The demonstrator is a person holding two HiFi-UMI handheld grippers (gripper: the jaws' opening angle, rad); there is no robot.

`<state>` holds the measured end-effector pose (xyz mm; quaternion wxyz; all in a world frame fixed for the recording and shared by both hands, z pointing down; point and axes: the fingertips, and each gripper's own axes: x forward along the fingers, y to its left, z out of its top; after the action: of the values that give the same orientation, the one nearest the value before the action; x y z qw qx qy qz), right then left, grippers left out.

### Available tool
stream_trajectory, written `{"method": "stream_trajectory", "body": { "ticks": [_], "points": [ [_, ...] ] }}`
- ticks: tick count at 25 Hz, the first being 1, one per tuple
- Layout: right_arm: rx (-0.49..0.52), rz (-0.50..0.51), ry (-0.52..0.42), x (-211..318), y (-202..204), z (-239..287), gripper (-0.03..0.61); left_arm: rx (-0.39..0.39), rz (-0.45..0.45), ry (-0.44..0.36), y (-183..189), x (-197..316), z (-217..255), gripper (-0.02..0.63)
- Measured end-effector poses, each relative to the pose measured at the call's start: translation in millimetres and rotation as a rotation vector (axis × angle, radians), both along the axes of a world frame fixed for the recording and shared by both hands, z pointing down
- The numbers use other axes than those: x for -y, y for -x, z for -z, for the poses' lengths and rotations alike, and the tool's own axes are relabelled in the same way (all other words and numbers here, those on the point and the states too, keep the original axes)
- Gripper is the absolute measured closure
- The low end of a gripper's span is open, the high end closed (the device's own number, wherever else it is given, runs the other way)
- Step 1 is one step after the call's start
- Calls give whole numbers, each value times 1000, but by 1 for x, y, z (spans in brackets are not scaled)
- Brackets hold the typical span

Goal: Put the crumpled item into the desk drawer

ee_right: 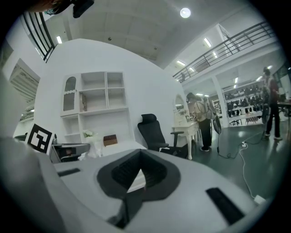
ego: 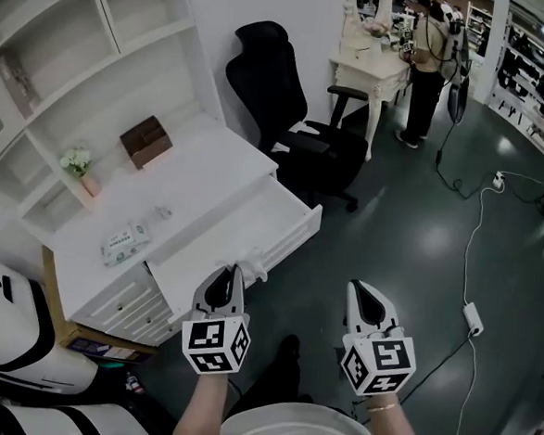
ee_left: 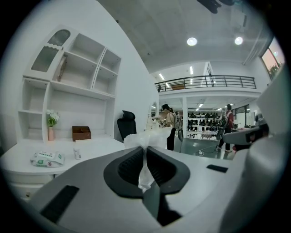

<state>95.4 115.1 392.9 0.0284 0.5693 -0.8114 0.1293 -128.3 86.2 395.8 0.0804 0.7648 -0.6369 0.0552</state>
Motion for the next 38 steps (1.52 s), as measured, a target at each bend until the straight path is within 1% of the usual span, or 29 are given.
{"method": "stream_trajectory", "body": {
  "ticks": [9,14,17,25,32,38],
  "points": [
    [-11,-19,4,105,26,5,577,-14,-14,4,25,107,2,594],
    [-22,-40,8,146,38,8,577,-38,-44,-11,35,149,8,594],
    [-28,-42,2,167,47,10,577,-37,-57,-22,40,172,11,594],
    [-46,-61,1,202,53,11,577,-53,-69,-24,48,214,10,594],
    [-52,-77,2,220,50,10,577,-66,-73,-18,47,234,7,594],
    [-42,-71,-10,240,43,13,577,-53,-58,-21,43,249,9,594]
  ]
}}
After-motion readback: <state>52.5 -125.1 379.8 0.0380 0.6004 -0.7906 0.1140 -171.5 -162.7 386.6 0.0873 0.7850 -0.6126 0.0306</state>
